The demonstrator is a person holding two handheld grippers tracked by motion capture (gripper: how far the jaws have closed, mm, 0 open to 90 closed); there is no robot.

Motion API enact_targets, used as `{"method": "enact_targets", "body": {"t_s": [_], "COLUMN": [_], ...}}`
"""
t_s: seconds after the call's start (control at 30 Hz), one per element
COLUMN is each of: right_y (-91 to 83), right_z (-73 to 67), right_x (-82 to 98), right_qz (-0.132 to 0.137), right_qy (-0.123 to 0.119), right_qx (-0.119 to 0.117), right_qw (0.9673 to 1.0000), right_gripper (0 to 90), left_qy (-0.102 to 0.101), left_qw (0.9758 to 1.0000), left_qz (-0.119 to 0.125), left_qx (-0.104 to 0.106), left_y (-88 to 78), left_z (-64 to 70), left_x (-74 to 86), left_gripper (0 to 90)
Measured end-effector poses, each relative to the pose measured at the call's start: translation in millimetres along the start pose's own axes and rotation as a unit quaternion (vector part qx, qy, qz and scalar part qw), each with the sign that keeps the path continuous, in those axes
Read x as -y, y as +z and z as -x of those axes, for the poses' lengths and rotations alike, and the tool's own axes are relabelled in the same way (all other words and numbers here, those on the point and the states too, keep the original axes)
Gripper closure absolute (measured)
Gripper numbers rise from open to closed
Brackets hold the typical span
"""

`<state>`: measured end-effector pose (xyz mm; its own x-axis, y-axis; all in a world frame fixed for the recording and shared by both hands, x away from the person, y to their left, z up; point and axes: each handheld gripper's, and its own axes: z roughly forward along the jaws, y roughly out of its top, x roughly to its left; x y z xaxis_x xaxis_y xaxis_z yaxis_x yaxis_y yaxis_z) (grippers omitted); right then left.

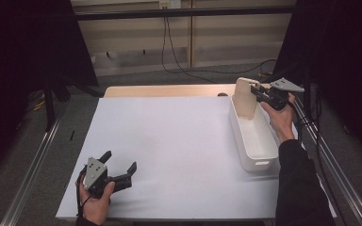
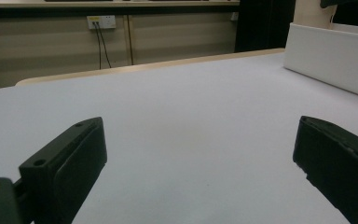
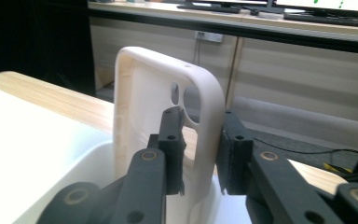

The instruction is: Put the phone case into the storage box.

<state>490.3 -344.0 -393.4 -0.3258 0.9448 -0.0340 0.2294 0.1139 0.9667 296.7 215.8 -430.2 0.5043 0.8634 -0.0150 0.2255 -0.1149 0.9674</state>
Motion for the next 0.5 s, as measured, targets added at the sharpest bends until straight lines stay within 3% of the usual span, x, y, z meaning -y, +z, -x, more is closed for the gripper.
{"method": "enact_targets", "body": {"t_s": [0.5], "right_y": [11.2], "right_z": [-0.2], "right_x": [4.5], "right_qz": [-0.016], "right_qy": [-0.014], "right_qx": [0.022], "right_qw": [0.9995], "right_gripper": [65.7], "left_qy": [0.003], "left_qw": [1.0000], "left_qz": [-0.001], "left_qx": [-0.003], "left_y": [0.6], "left_z": [0.1], "left_x": [0.0], "left_gripper": [2.8]}}
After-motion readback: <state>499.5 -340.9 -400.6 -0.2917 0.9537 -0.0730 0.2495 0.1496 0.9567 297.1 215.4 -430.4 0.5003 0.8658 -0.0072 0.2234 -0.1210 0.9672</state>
